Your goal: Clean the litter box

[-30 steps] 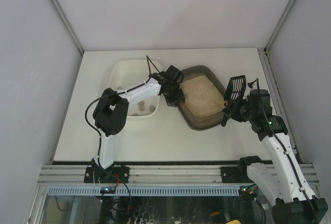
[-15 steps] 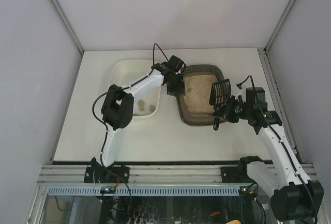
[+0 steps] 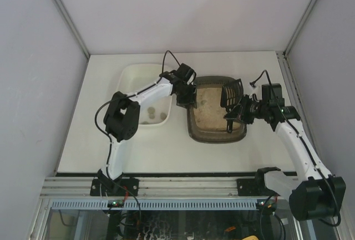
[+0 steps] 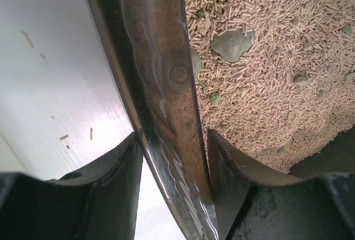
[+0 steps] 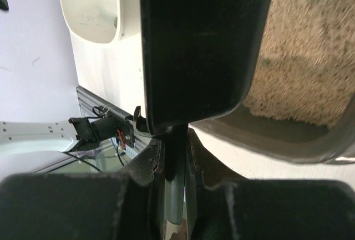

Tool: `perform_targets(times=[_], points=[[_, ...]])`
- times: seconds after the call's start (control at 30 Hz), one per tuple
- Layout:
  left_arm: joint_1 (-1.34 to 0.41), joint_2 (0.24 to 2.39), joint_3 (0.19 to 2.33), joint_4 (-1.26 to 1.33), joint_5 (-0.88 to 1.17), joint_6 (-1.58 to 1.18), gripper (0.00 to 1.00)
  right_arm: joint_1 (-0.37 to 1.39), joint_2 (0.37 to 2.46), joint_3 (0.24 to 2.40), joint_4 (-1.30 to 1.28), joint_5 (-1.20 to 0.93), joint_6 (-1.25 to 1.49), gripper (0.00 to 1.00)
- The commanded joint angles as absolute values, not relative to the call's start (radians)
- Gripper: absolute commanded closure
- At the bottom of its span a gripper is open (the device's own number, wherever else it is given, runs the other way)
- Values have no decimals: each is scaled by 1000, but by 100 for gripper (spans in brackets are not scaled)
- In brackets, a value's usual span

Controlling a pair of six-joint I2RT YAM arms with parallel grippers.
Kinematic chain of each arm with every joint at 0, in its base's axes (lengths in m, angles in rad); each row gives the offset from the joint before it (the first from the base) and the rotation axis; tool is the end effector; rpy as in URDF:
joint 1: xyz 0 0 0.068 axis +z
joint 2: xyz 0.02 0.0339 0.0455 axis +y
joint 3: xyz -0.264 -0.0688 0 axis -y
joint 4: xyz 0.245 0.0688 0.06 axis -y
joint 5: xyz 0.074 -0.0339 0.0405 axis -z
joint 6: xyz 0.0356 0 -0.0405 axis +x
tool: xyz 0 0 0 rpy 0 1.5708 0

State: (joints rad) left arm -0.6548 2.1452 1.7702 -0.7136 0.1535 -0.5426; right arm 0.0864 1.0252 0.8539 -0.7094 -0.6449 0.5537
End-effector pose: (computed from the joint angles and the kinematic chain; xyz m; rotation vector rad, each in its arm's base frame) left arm 0.3647 -0.2869 0.2045 0.2079 2.7671 -0.5607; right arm 0.1973 0.0386 0.2775 0.2846 2.4824 1.0673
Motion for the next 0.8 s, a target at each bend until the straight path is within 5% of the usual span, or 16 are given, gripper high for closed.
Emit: perform_targets(times=[0.0,0.33,0.4,0.43,0.57,0.77], points=[[-669,2029,1715,-686,203,-398,89,85,1138,952,-712,-634,517,100],[-667,1958,1734,-730,252,-393,52,159,1397,1074,-810,-562,446,100],[-666,1950,1743,-729,257,-397,51,176,1442,1107,-842,-552,433,100],[-664,1946,1749,-731,261,-400,32,182,1464,1122,-853,-552,430,100],[-658,1923,1758,-738,289,-425,3,210,1536,1178,-877,-562,420,100],[-653,1886,1766,-713,314,-416,0,249,1628,1228,-933,-537,391,100]])
